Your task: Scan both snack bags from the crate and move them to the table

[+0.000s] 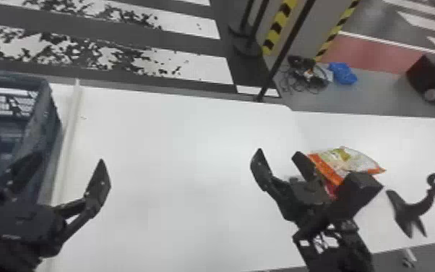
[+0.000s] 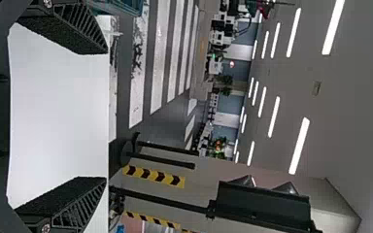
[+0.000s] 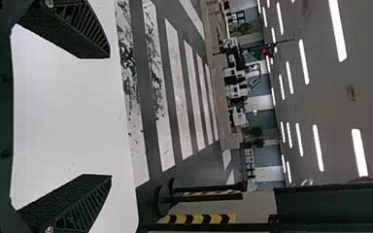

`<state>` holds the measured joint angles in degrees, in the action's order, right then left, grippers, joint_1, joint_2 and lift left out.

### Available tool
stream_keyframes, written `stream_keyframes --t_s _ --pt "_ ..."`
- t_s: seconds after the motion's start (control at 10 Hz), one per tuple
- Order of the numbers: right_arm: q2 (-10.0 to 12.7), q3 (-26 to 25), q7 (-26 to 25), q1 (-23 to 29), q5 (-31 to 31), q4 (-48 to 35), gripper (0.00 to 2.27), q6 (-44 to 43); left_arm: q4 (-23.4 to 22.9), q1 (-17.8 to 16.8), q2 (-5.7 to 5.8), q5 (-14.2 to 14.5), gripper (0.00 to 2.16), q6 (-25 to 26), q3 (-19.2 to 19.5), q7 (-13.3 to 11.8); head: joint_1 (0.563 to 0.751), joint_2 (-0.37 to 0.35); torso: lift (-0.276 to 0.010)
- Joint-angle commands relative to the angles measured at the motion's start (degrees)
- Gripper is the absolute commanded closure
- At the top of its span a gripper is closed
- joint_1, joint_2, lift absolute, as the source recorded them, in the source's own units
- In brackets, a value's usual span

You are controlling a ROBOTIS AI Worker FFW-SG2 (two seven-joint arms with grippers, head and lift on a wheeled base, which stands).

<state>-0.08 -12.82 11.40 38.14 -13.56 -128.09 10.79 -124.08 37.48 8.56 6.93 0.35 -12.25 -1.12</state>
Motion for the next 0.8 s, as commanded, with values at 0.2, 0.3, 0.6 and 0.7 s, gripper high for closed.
stream_keyframes --t_s 0.2,0.3,0.6,0.7 --pt "0.1 3.4 -0.1 11.8 -2.6 -3.7 0.08 -8.0 -7.8 7.4 0.49 -4.0 0.06 6.1 -0.6 3.8 0.695 -0.226 -0.087" --pt "0.1 2.8 -0.1 13.3 -3.8 -3.7 0.08 -10.0 -8.4 8.6 0.49 -4.0 0.06 6.1 -0.2 3.8 0.695 -0.228 -0.087" --pt "0.1 3.6 0.6 17.1 -3.8 -5.5 0.08 -13.5 -10.8 11.2 0.4 -4.0 0.06 5.2 -0.5 3.7 0.695 -0.245 -0.087" --pt "0.1 3.8 0.9 18.5 -3.8 -5.8 0.08 -15.6 -11.7 12.4 0.49 -4.0 0.06 4.2 -0.2 3.8 0.695 -0.246 -0.087"
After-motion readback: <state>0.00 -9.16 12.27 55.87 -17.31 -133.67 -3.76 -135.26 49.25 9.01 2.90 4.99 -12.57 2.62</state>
